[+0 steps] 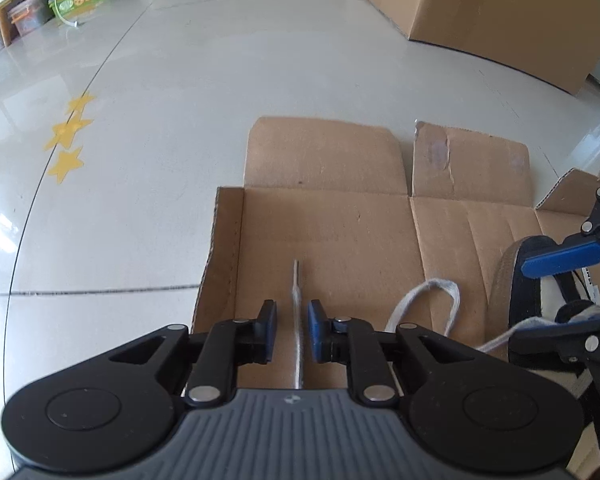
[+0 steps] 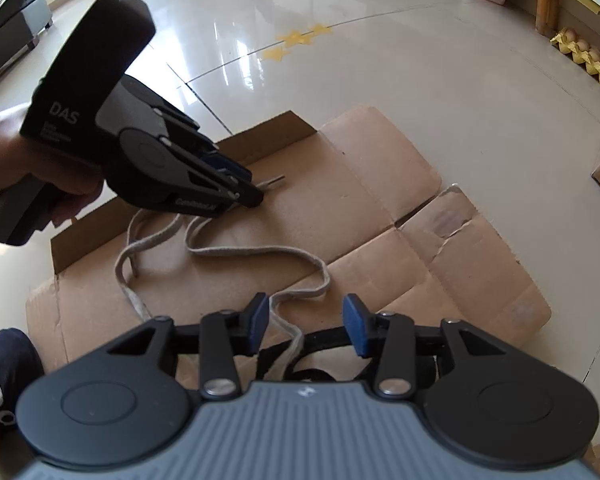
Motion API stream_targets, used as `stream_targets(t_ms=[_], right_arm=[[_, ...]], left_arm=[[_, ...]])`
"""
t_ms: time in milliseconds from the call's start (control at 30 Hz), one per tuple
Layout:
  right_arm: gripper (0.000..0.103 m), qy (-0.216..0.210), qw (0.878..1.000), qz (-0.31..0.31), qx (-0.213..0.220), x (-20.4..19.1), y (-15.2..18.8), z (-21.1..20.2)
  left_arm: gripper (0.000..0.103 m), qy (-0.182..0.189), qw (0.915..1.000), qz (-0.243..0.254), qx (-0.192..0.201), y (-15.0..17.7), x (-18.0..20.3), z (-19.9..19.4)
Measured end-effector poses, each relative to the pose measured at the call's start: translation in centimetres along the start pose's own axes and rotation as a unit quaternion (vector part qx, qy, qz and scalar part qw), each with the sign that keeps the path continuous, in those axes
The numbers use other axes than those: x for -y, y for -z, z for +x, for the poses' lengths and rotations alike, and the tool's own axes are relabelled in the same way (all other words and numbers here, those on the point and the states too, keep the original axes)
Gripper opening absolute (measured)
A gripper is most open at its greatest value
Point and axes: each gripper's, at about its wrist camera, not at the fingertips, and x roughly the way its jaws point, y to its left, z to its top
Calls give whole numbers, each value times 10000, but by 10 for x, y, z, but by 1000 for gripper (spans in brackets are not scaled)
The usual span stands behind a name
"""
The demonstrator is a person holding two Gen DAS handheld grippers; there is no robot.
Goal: Lace up shoes with both hands
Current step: 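Grasp the white lace end with the left tool and lift it away from the sneaker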
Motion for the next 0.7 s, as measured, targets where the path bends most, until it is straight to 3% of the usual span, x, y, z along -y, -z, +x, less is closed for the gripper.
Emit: stream_targets(t_ms=[100,233,433,500,533,700], right_arm=[[45,2,10000,28,9,1,1,-3],[46,33,10000,71,21,3,4,-6],[47,118,9998,126,92,9,9,-20],[47,151,9996,168,145,13,12,-28],[47,180,9995,192,174,15,14,-34],[48,309,9983,360,333,24,26,-64]], left_arm=[[16,-48,9997,255,37,-3,5,4],[2,-53,9977,674,21,-2,14,4],[1,-40,9876,1561,-175,5,29,-7],[1,-72,9776,2096,-179,8,35,-18],[1,-90,9687,2470,-221,8,39,-28],[1,-320,9149,3988,-530,3,56,-78]])
